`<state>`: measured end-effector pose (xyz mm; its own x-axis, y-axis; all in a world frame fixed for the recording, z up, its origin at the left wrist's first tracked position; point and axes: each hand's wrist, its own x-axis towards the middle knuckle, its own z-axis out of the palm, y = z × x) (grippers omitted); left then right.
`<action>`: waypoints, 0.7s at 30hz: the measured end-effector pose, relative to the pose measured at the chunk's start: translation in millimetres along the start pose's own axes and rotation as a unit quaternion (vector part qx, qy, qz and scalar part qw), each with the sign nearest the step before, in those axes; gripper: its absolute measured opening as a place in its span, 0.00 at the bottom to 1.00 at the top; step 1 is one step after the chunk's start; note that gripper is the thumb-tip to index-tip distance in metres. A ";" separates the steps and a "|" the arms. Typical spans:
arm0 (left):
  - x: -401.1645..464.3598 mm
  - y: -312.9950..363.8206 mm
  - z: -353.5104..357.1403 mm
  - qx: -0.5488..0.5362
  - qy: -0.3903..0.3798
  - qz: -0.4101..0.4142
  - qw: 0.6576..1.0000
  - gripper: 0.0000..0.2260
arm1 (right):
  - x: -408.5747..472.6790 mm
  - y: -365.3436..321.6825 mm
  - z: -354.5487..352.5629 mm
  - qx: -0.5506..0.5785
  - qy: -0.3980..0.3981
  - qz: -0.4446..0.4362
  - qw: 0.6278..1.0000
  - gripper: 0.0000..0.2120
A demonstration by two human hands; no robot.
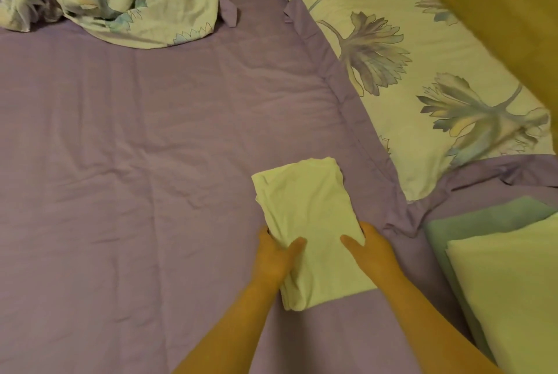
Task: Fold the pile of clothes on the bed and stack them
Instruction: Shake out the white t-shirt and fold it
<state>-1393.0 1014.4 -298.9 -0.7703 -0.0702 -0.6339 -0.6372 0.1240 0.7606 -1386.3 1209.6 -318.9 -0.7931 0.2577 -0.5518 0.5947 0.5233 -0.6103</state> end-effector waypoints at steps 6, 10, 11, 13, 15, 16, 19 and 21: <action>29.7 29.6 -4.2 -0.163 -0.024 -0.037 0.986 0.15 | 35.1 -37.6 4.1 0.096 0.000 -0.006 0.995 0.26; 32.6 39.4 -3.9 -0.205 -0.041 0.026 0.978 0.11 | 32.5 -54.9 -2.0 0.128 -0.042 -0.076 0.988 0.22; 31.1 39.7 -4.2 -0.199 -0.032 0.048 0.978 0.10 | 29.1 -56.3 -6.3 0.135 -0.033 -0.090 0.986 0.22; 26.4 42.5 -4.6 -0.184 -0.032 0.090 0.978 0.09 | 23.1 -60.6 -16.0 0.146 -0.011 -0.123 0.982 0.21; 24.9 54.4 -5.0 -0.173 -0.039 0.115 0.977 0.10 | 24.1 -70.2 -26.0 0.158 0.017 -0.140 0.977 0.20; 27.7 60.9 -5.1 -0.169 -0.040 0.121 0.977 0.10 | 28.6 -75.2 -30.2 0.160 0.037 -0.143 0.976 0.20; 45.6 73.9 -2.8 -0.160 -0.028 0.094 0.982 0.20 | 50.2 -83.5 -37.3 0.139 0.056 -0.136 0.979 0.26; 54.2 68.8 -0.3 -0.129 -0.018 0.011 0.991 0.33 | 60.3 -74.5 -34.9 0.146 0.022 -0.080 0.986 0.34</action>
<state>-1478.6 1018.8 -281.0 -0.7853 -0.0352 -0.6181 -0.6095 -0.1316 0.7818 -1483.0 1214.5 -286.9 -0.8807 0.2298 -0.4141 0.4692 0.3053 -0.8286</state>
